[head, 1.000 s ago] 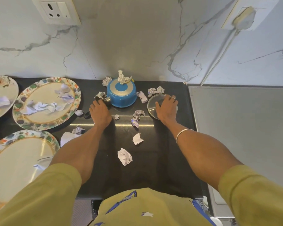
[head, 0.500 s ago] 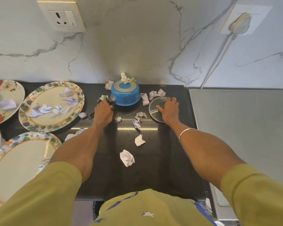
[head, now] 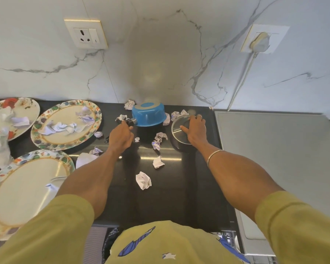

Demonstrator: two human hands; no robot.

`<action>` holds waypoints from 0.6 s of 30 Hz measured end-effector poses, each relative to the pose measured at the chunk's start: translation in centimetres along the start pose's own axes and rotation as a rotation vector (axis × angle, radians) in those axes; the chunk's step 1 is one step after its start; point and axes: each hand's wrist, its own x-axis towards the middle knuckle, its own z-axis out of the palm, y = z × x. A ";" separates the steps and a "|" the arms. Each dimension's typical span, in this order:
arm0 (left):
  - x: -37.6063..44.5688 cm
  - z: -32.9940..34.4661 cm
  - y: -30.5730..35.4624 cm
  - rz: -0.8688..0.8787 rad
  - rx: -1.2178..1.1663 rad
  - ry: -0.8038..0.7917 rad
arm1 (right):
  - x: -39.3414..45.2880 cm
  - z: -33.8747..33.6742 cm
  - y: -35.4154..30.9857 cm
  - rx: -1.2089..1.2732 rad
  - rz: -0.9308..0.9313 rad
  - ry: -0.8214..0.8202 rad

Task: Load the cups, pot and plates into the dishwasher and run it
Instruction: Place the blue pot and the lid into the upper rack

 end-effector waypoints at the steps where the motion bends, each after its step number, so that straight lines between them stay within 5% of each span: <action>1: -0.4 0.0 0.2 -0.007 -0.013 0.009 | -0.3 -0.3 0.1 0.001 -0.003 0.001; 18: -7.3 -2.4 -0.4 0.212 -0.051 0.054 | -11.5 -3.7 -1.7 0.020 0.060 0.103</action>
